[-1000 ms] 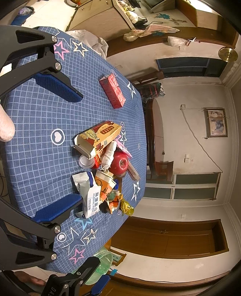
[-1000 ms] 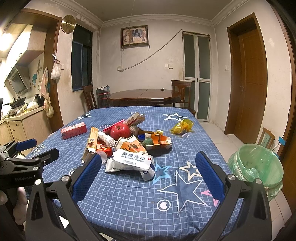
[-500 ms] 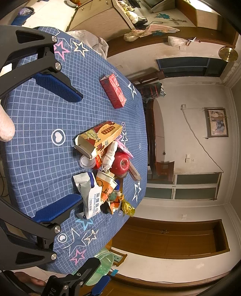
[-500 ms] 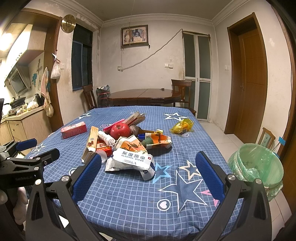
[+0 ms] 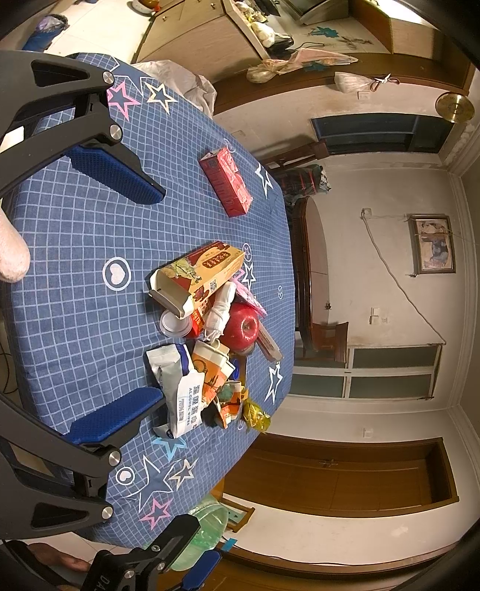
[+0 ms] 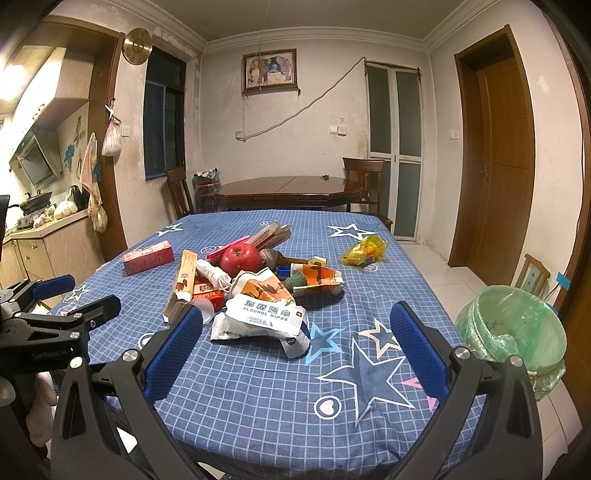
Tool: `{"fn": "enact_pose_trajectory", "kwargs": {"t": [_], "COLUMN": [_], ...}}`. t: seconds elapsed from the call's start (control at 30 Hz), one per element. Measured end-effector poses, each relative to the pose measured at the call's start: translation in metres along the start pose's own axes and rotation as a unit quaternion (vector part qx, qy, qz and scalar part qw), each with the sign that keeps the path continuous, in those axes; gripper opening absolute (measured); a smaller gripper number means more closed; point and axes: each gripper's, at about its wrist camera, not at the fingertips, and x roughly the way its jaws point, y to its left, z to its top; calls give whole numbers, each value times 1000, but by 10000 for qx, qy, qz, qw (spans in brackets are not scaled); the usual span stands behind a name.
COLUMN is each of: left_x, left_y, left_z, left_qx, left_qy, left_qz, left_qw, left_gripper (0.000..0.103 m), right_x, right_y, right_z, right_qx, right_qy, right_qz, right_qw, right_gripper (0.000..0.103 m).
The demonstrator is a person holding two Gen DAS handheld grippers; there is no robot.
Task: Collect trash
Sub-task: 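Grasp the yellow-red medicine box with the left tool while the right tool grasps the alcohol wipes pack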
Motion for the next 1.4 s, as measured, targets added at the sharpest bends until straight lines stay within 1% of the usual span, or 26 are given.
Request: {"fn": "enact_pose_trajectory", "kwargs": {"t": [0.2, 0.3, 0.37, 0.4, 0.5, 0.57, 0.6, 0.67, 0.73, 0.8, 0.97, 1.0, 1.07, 1.1, 1.23, 1.3, 1.33, 1.37, 1.4], "left_x": [3, 10, 21, 31, 64, 89, 106, 132, 153, 176, 220, 229, 242, 245, 259, 258, 257, 256, 255], "left_y": [2, 12, 24, 34, 60, 74, 83, 93, 97, 99, 96, 97, 98, 98, 90, 83, 83, 83, 83], "left_z": [-1, -2, -2, -3, -4, -2, 0, 7, 15, 25, 43, 44, 45, 45, 41, 41, 40, 40, 40], "left_qx": [-18, -200, -323, -439, -698, -864, -1004, -1181, -1287, -1409, -1327, -1355, -1425, -1422, -1359, -1213, -1200, -1191, -1192], "left_qy": [13, 1, 237, 471, 1059, 1448, 1652, 1859, 1955, 2094, 2269, 2322, 2403, 2402, 2484, 2376, 2344, 2297, 2296], "left_qz": [11, -154, -281, -379, -564, -780, -952, -1100, -1092, -1224, -945, -912, -920, -875, -939, -858, -877, -879, -913], "left_qw": [10000, 9997, 9988, 9972, 9903, 9826, 9765, 9692, 9661, 9599, 9602, 9589, 9558, 9562, 9545, 9599, 9607, 9619, 9616], "left_gripper": [99, 99, 99, 99, 99, 99, 99, 99, 99, 99, 99, 99, 99, 99, 98, 98, 96, 86, 73], "right_x": [1, 2, 3, 5, 11, 17, 20, 27, 34, 39, 51, 54, 60, 64, 86, 100, 109, 116, 122], "right_y": [2, 2, 2, 2, 0, -2, -2, -3, -5, -6, -13, -15, -19, -22, -36, -39, -37, -33, -28], "right_z": [-2, -4, -5, -6, -9, -11, -13, -16, -18, -20, -24, -24, -23, -21, -11, -7, -6, -6, -6], "right_qx": [-25, -42, -76, -92, -110, -91, -67, -15, 14, 11, 25, 35, 74, 112, 309, 256, 153, 21, -199], "right_qy": [12, 43, 74, 104, 224, 331, 385, 481, 570, 640, 782, 813, 876, 916, 1064, 1188, 1307, 1414, 1526], "right_qz": [5, 22, 59, 108, 244, 336, 374, 437, 462, 467, 461, 468, 522, 576, 798, 914, 1104, 1253, 1409], "right_qw": [10000, 10000, 9999, 9998, 9994, 9988, 9985, 9979, 9973, 9969, 9959, 9956, 9948, 9941, 9906, 9884, 9851, 9820, 9780], "right_gripper": [98, 98, 98, 98, 98, 98, 98, 98, 98, 98, 98, 98, 98, 98, 98, 98, 98, 98, 98]}}
